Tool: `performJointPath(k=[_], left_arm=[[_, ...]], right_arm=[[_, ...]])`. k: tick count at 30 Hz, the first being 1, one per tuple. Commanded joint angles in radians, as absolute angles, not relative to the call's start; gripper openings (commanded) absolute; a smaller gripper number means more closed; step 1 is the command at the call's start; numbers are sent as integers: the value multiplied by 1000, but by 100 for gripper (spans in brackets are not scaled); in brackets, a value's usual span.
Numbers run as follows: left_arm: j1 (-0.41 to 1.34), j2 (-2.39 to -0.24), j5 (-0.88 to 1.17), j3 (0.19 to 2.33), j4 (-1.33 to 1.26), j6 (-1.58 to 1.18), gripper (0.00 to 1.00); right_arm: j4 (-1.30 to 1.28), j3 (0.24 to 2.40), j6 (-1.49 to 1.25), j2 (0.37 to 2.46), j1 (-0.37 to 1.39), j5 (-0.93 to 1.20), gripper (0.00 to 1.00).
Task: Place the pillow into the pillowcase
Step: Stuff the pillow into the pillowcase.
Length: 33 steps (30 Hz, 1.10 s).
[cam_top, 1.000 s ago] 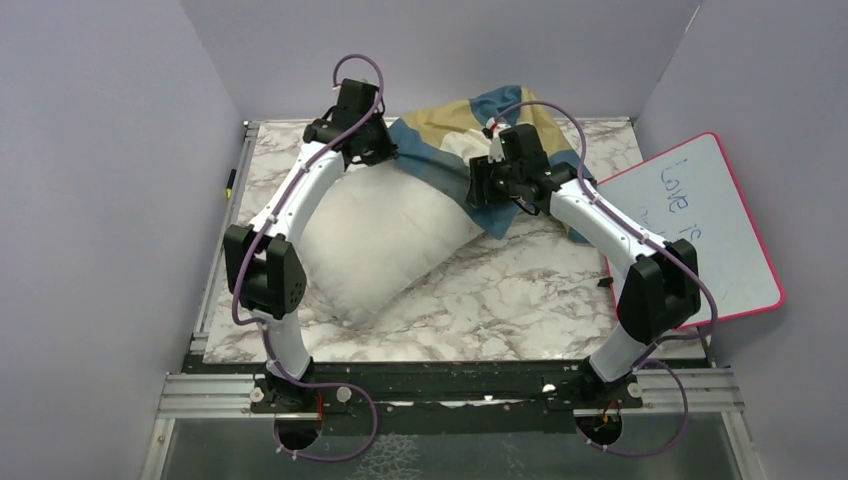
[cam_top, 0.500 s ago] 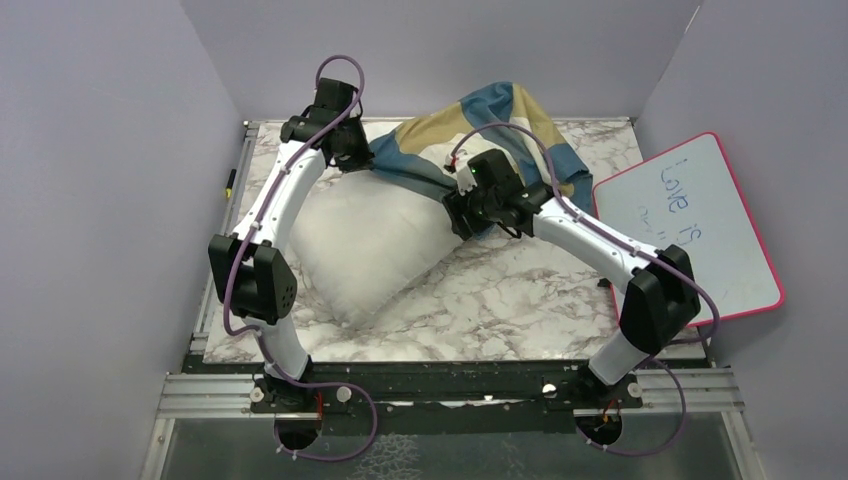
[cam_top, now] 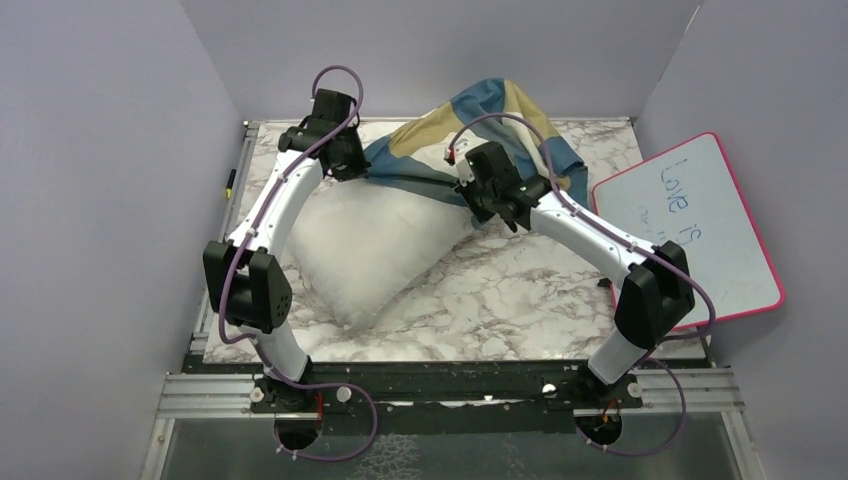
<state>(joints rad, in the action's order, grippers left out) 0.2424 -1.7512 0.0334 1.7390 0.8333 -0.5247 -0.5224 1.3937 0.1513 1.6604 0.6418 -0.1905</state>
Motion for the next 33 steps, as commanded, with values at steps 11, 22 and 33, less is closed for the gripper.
performJointPath(k=[11,22,33], left_arm=[[191,-1618,-72,1513,749,-557,0],[183,-1601,-174,1479,737,-579,0],[183,-1416,-251,1518,875,-860,97]], right_arm=[[120,1089,-610,1541,699,596,0],[115,1196,-637,1658,763,549,0],[-13,1213,-539,1661,766,445,0]])
